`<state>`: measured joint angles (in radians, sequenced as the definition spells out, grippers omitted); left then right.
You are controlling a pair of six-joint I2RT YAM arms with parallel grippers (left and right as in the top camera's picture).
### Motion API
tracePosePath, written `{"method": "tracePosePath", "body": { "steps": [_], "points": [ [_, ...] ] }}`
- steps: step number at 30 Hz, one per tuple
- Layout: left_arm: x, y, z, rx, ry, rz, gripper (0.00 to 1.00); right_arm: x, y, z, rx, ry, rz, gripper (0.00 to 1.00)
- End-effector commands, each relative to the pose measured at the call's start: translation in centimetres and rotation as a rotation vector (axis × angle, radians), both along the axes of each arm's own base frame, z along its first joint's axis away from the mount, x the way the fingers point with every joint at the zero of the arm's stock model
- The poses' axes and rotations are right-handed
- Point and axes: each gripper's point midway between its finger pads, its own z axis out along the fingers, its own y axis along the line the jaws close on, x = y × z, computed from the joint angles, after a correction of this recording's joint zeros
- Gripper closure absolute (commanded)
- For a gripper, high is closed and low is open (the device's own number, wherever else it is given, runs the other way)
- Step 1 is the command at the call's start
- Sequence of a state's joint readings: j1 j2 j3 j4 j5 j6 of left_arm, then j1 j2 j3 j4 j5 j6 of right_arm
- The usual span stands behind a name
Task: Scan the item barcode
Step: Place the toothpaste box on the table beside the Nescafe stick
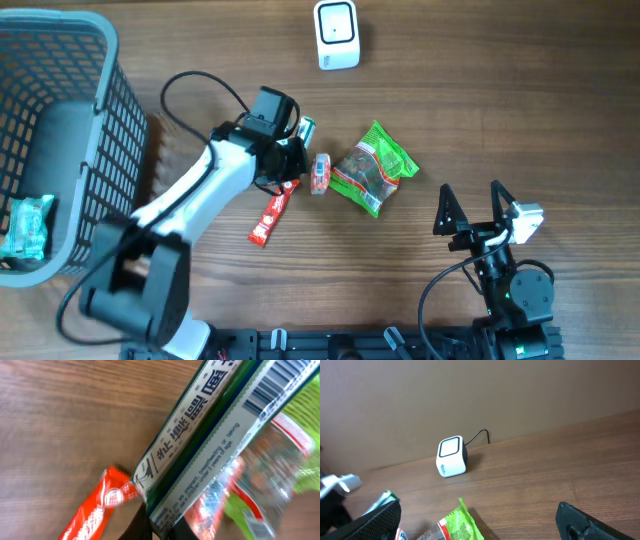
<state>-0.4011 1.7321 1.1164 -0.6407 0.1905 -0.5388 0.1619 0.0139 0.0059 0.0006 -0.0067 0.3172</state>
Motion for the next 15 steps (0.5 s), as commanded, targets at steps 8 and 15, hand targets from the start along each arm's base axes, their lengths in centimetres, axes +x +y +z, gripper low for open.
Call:
{"method": "tracePosePath", "body": {
  "steps": [8,15],
  "points": [
    [0.1,-0.5,-2.0,-0.015,0.049,0.014,0.41,0.0,-0.2,0.2,0.002,-0.007,-0.011,0.0],
    [5.6,1.3,12.1,-0.138,-0.25,0.066,0.35,0.0,-0.2,0.2,0.002,-0.008,-0.011,0.0]
  ]
}}
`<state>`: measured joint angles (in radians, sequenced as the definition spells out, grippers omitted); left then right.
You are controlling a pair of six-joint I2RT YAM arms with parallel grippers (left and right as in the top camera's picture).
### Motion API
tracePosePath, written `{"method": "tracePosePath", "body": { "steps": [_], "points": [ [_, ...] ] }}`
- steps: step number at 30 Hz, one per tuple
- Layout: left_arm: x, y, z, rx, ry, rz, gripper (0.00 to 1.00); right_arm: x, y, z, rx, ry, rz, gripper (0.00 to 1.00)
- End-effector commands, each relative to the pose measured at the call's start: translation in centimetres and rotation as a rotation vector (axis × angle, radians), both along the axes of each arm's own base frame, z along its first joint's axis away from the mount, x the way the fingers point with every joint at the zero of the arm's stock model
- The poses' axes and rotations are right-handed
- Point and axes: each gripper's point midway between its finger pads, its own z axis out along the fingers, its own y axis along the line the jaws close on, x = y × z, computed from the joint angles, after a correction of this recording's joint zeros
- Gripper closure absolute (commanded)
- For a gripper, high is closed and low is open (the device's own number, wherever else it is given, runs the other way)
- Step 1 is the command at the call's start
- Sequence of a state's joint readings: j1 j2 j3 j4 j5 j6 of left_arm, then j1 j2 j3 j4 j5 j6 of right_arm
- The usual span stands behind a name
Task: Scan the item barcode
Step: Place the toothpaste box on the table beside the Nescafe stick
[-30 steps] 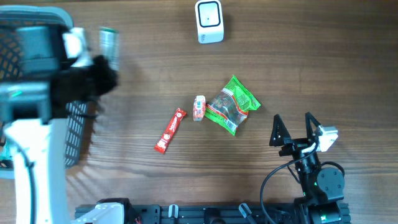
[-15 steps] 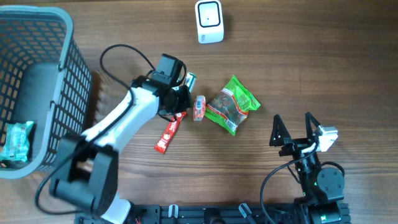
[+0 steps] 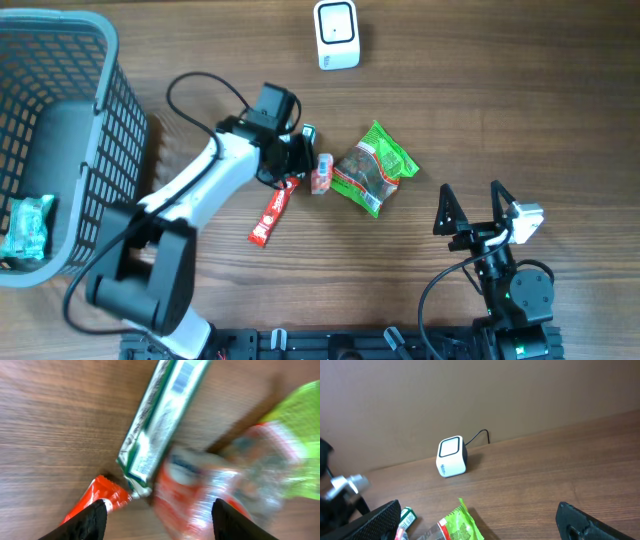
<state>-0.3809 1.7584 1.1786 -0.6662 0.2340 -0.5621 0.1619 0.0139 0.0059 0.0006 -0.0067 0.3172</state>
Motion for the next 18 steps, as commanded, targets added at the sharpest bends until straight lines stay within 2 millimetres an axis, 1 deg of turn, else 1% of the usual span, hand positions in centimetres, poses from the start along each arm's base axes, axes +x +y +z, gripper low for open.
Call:
{"method": "tracePosePath", "body": {
  "steps": [1,2,3,4,5,6,7,8,9,10,11,12,14,15,16,18],
  "points": [
    [5.1,3.0,13.7,-0.087,-0.322,0.064,0.35,0.0,-0.2,0.2,0.002,-0.008,-0.011,0.0],
    [5.9,5.1,16.6,-0.079,-0.388,0.109,0.35,0.0,-0.2,0.2,0.002,-0.007,-0.011,0.0],
    [6.3,7.3,18.6,-0.056,-0.434,0.164,0.35,0.0,-0.2,0.2,0.002,-0.007,-0.011,0.0],
    [6.7,10.4,20.8,-0.01,-0.49,0.233,0.35,0.0,-0.2,0.2,0.002,-0.007,-0.011,0.0],
    [6.7,13.8,22.7,0.041,-0.539,0.313,0.32,0.0,-0.2,0.2,0.002,-0.007,-0.011,0.0],
    [6.4,17.0,23.9,0.089,-0.568,0.396,0.32,0.0,-0.2,0.2,0.002,-0.008,-0.011,0.0],
    [5.7,20.4,24.7,0.143,-0.586,0.486,0.32,0.0,-0.2,0.2,0.002,-0.007,-0.011,0.0],
    [5.0,23.3,24.9,0.194,-0.584,0.562,0.32,0.0,-0.2,0.2,0.002,-0.008,-0.011,0.0],
    [3.9,26.5,24.8,0.256,-0.566,0.648,0.25,0.0,-0.2,0.2,0.002,-0.007,-0.011,0.0],
    [3.0,28.9,24.5,0.302,-0.545,0.713,0.25,0.0,-0.2,0.2,0.002,-0.008,-0.011,0.0],
    [1.7,31.8,23.9,0.367,-0.51,0.775,0.25,0.0,-0.2,0.2,0.001,-0.008,-0.011,0.0],
    [0.8,33.9,23.4,0.418,-0.482,0.808,0.18,0.0,-0.2,0.2,0.001,-0.008,-0.011,0.0],
    [-1.2,37.8,22.1,0.484,-0.408,0.902,0.14,0.0,-0.2,0.2,0.002,-0.008,-0.011,0.0],
    [-2.1,39.5,21.3,0.502,-0.366,0.946,0.14,0.0,-0.2,0.2,0.002,-0.007,-0.011,0.0],
    [-2.8,40.6,20.5,0.508,-0.332,0.975,0.14,0.0,-0.2,0.2,0.001,-0.008,-0.011,0.0],
    [-4.3,43.1,18.1,0.516,-0.247,1.036,0.13,0.0,-0.2,0.2,0.002,-0.007,-0.011,0.0]
  ]
}}
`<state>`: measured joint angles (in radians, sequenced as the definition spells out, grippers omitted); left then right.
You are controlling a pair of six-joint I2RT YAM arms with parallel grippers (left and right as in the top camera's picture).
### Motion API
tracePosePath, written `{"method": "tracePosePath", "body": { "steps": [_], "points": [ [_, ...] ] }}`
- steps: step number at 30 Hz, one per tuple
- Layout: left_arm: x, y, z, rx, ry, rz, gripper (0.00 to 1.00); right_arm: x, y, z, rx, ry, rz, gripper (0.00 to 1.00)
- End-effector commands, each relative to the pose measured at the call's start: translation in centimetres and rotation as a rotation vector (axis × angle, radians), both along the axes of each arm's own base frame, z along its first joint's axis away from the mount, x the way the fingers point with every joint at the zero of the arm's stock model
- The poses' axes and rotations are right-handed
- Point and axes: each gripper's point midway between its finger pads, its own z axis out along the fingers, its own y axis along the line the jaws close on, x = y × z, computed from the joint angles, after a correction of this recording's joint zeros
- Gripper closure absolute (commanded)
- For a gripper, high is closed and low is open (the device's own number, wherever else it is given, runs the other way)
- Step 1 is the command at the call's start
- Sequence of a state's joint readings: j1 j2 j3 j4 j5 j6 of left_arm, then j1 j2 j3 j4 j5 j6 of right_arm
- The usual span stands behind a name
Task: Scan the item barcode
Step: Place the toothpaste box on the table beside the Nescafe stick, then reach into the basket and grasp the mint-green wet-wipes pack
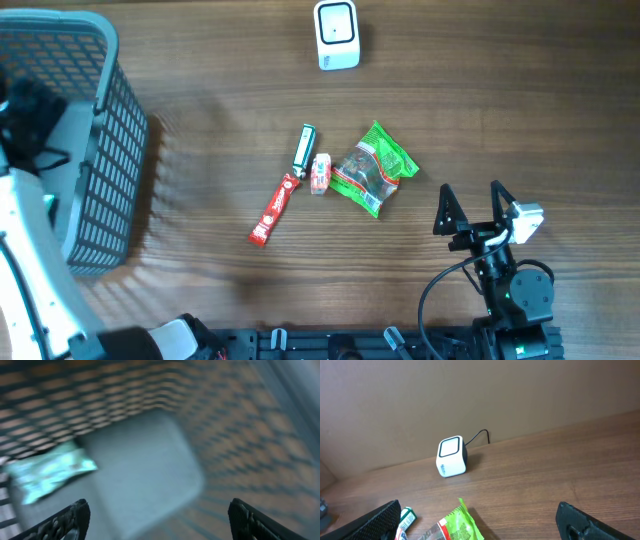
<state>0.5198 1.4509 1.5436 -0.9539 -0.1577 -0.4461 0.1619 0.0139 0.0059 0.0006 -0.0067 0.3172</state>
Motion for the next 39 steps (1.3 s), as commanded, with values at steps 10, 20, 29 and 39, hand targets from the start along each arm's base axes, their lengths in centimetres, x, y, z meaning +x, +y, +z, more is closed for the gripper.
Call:
{"method": "tracePosePath", "body": {
  "steps": [10,20,29,39],
  "points": [
    [-5.5,7.7,-17.6,-0.224,0.41,0.219,0.12,0.0,-0.2,0.2,0.002,-0.007,-0.011,0.0],
    [-5.0,9.1,-21.6,-0.23,0.457,0.236,0.0,0.0,-0.2,0.2,0.002,-0.007,-0.011,0.0],
    [-5.6,8.5,-24.9,-0.285,0.535,0.23,0.0,0.0,-0.2,0.2,0.002,-0.008,-0.011,0.0],
    [-1.3,4.6,-25.4,-0.508,0.344,0.055,0.96,0.0,-0.2,0.2,0.001,-0.008,-0.011,0.0]
  ]
}}
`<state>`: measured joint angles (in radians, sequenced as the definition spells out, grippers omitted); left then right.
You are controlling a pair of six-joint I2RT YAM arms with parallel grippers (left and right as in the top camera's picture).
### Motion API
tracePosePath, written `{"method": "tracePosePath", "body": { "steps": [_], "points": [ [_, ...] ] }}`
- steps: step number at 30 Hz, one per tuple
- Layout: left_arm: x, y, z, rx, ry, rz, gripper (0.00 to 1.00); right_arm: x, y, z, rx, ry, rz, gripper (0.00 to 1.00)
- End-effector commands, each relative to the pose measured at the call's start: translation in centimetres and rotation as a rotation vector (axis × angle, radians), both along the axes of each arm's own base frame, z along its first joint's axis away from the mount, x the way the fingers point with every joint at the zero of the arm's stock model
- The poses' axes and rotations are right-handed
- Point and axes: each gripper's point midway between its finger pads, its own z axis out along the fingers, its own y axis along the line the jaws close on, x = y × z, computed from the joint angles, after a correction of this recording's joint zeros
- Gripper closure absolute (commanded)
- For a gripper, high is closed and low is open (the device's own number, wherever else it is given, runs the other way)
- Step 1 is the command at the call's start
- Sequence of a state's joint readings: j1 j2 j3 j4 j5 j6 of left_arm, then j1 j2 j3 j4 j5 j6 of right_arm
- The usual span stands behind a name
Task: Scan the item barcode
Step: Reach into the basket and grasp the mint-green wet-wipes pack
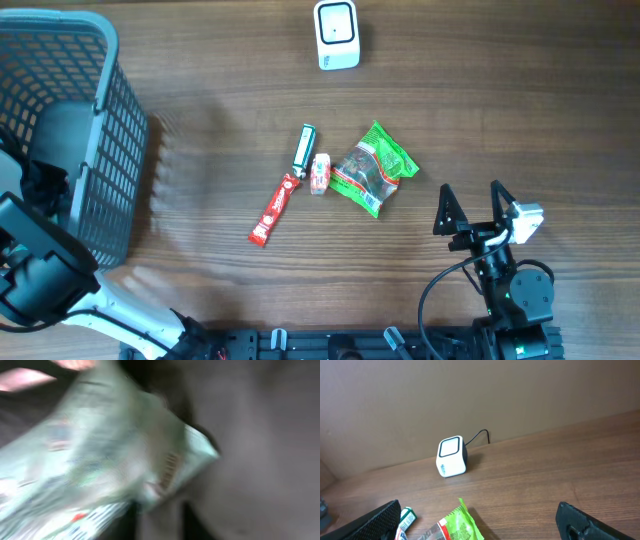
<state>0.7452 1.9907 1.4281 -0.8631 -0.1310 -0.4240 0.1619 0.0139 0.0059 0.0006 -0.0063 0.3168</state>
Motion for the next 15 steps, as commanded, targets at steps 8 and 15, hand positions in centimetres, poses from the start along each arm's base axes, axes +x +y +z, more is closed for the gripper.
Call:
{"method": "tracePosePath", "body": {
  "steps": [8,15],
  "points": [
    [6.6,-5.5,6.8,-0.215,-0.44,-0.194,0.96,0.0,-0.2,0.2,0.002,-0.007,-0.011,0.0],
    [2.3,-2.3,12.8,0.109,-0.323,-0.134,0.15,0.0,-0.2,0.2,0.002,-0.007,-0.011,0.0]
  ]
}}
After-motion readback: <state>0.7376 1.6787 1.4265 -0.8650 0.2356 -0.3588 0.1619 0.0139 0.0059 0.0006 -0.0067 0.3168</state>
